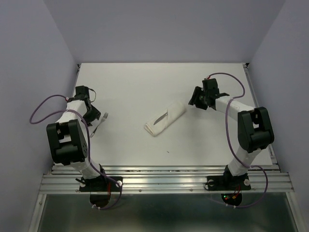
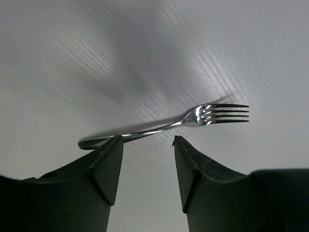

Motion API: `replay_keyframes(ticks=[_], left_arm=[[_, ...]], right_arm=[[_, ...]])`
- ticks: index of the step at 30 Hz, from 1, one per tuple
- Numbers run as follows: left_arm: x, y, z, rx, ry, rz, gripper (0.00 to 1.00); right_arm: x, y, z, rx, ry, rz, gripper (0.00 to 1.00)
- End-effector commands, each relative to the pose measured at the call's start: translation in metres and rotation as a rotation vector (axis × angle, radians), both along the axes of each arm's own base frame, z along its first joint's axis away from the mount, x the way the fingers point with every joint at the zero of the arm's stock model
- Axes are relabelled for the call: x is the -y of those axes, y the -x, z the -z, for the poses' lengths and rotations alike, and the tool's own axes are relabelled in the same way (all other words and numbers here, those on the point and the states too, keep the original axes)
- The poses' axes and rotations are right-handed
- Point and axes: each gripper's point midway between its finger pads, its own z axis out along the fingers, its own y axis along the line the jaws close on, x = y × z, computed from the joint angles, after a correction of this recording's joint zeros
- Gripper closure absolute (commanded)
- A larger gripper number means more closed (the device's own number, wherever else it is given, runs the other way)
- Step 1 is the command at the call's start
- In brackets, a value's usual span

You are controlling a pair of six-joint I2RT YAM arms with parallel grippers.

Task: Fold the napkin into a case and place the utensils inside
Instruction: Pick up the fork from the corner of the board.

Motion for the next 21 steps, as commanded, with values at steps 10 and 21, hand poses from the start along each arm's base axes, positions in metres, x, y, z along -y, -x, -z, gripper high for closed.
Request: replay_keyframes(ticks=[10, 21], left_arm=[[0.026, -0.073, 0.026, 0.120, 0.186, 0.027, 0.51], [0.139, -0.027, 0.035, -0.034, 0.167, 0.413, 0.51]], right_arm=[[-0.015, -0.004, -0.009, 0.019, -0.066, -0.066, 0.44], [-0.009, -0.004, -0.018, 0.040, -0.045, -0.050, 0.43]])
